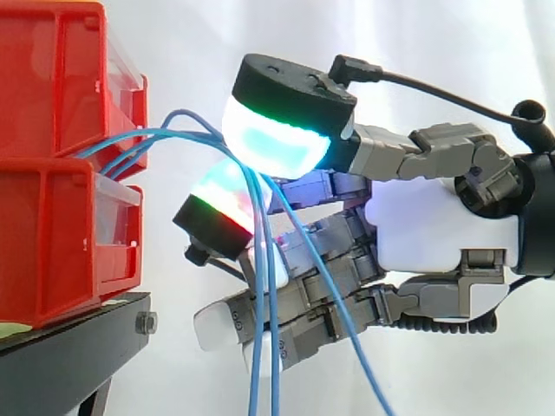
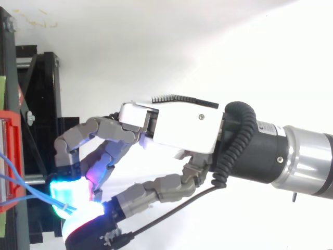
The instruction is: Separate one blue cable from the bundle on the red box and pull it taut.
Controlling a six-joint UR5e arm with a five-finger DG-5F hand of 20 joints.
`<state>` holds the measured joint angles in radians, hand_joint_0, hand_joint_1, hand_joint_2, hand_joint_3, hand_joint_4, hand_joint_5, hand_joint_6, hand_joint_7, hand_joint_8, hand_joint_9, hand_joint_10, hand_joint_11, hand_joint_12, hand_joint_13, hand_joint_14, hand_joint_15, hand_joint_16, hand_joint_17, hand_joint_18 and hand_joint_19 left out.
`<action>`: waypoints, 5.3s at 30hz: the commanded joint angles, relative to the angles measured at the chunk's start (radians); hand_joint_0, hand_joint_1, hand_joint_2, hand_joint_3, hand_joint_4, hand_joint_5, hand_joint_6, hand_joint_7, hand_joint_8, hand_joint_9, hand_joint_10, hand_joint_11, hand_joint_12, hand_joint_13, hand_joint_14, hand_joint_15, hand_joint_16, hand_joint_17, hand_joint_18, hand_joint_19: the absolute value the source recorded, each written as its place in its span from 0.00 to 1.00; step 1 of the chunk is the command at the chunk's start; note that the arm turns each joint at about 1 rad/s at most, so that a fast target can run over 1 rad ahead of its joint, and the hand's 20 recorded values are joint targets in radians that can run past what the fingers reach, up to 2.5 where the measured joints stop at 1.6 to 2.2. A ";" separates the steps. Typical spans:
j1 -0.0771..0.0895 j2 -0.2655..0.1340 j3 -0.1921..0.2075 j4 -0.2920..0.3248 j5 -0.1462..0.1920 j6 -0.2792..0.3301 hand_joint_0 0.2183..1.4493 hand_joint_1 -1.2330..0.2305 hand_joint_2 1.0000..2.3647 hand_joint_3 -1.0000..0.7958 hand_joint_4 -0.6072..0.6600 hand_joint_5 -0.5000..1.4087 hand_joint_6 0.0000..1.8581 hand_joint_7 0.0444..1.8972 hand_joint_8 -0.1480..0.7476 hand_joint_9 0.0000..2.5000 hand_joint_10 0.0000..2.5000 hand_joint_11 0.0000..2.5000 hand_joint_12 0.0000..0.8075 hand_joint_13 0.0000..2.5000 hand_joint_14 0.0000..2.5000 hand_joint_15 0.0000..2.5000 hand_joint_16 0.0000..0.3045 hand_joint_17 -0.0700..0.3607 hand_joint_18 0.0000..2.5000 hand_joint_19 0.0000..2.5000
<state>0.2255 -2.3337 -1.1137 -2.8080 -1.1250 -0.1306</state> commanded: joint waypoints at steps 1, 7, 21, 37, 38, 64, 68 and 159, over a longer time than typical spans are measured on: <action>0.000 -0.001 0.000 -0.002 -0.001 0.000 0.31 0.31 0.01 0.45 0.61 0.19 0.49 0.62 0.61 0.42 0.01 0.26 0.54 0.35 0.00 0.14 0.15 0.40 0.33 0.14; 0.000 0.000 0.002 -0.002 -0.001 0.008 0.43 0.20 0.01 0.33 0.56 0.16 0.50 0.56 0.54 0.38 0.01 0.27 0.50 0.33 0.01 0.13 0.14 0.38 0.32 0.13; 0.000 0.000 0.003 -0.013 0.001 0.043 0.26 0.44 0.00 0.28 0.62 0.19 0.47 0.61 0.59 0.43 0.01 0.26 0.53 0.35 0.00 0.14 0.15 0.40 0.33 0.16; -0.002 0.000 0.005 -0.016 -0.001 0.043 0.33 0.24 0.00 0.31 0.61 0.16 0.49 0.53 0.55 0.37 0.01 0.27 0.51 0.33 0.00 0.15 0.14 0.39 0.32 0.16; -0.002 -0.001 0.003 -0.018 -0.001 0.043 0.33 0.24 0.00 0.30 0.61 0.16 0.49 0.52 0.55 0.38 0.01 0.27 0.51 0.33 0.00 0.14 0.14 0.39 0.32 0.16; -0.008 0.000 0.005 -0.019 -0.001 0.043 0.34 0.28 0.01 0.47 0.52 0.16 0.50 0.55 0.56 0.39 0.01 0.28 0.51 0.35 0.00 0.15 0.15 0.40 0.34 0.16; -0.008 0.000 0.006 -0.021 -0.001 0.049 0.38 0.26 0.01 0.39 0.53 0.16 0.50 0.51 0.55 0.38 0.01 0.28 0.51 0.35 0.01 0.15 0.15 0.39 0.34 0.16; -0.009 0.007 0.011 -0.053 -0.001 0.065 0.29 0.31 0.01 0.42 0.55 0.18 0.47 0.61 0.56 0.44 0.01 0.27 0.51 0.35 0.01 0.16 0.15 0.40 0.33 0.18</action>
<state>0.2164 -2.3278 -1.1029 -2.8606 -1.1258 -0.0660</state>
